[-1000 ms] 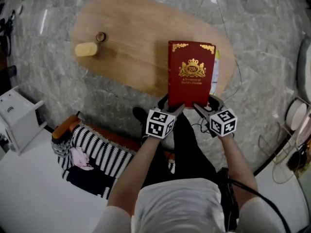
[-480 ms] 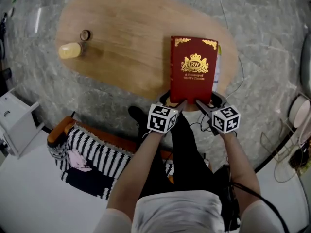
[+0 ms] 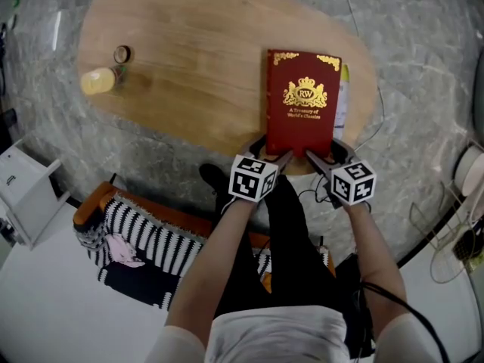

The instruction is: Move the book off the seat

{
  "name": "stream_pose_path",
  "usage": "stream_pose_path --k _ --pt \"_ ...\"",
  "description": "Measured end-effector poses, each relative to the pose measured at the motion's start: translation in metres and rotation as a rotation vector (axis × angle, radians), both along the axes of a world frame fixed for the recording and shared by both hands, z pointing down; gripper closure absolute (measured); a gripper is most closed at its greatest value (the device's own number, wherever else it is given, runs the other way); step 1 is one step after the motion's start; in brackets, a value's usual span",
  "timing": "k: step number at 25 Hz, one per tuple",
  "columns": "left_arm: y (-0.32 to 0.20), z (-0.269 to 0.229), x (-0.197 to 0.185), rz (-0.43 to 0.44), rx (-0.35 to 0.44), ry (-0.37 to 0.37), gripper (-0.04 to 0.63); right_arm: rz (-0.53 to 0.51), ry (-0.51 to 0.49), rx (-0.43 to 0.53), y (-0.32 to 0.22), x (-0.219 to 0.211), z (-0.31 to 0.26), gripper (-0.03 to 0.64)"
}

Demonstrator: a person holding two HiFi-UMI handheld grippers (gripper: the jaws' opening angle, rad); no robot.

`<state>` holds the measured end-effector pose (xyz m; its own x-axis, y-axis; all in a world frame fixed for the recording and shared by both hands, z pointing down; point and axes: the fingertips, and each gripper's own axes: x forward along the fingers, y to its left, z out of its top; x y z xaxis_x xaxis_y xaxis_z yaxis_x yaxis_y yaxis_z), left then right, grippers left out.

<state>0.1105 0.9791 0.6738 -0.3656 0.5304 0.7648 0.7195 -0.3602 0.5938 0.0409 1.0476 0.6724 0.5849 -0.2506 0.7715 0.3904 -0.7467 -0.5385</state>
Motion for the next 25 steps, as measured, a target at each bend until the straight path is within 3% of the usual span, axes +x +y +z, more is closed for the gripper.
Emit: stream_pose_path --k 10,14,17,25 --pt "-0.007 -0.005 0.006 -0.016 0.001 -0.004 0.269 0.02 0.011 0.017 0.001 0.001 -0.004 0.301" --pt "-0.017 -0.03 0.021 -0.024 0.012 0.027 0.273 0.033 -0.008 -0.042 0.011 -0.006 -0.024 0.302" --pt "-0.018 -0.062 0.034 -0.002 -0.007 0.061 0.317 0.045 0.016 -0.06 0.017 -0.005 -0.055 0.309" --pt "-0.024 -0.181 0.039 0.113 -0.099 0.161 0.422 0.129 0.146 -0.115 0.018 0.007 -0.182 0.478"
